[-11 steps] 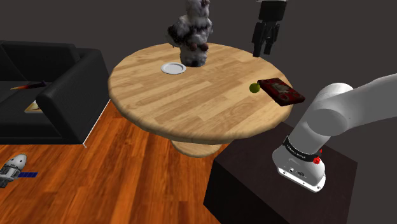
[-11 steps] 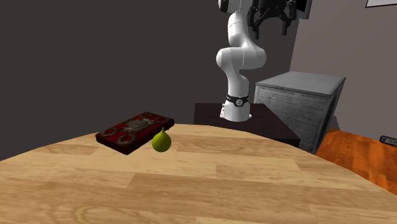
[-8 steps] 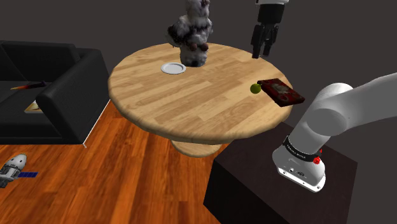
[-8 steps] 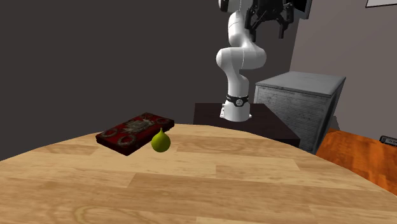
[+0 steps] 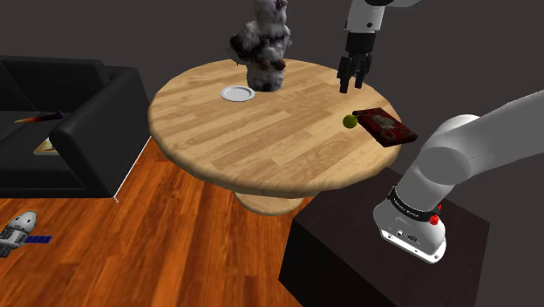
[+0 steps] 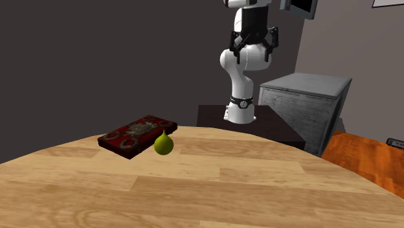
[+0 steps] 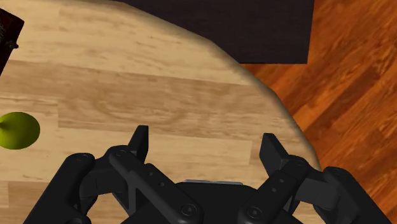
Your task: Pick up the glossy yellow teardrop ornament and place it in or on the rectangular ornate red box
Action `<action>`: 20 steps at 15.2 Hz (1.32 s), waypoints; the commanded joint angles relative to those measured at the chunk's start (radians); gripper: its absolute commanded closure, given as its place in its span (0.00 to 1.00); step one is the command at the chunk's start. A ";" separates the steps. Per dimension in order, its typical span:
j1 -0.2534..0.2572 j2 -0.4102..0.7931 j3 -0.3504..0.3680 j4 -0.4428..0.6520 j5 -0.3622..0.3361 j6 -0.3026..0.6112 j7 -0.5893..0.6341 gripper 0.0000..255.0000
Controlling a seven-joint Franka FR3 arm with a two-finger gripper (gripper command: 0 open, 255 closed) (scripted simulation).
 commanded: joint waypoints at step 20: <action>-0.150 0.609 -0.223 0.118 -0.122 0.473 -0.186 0.00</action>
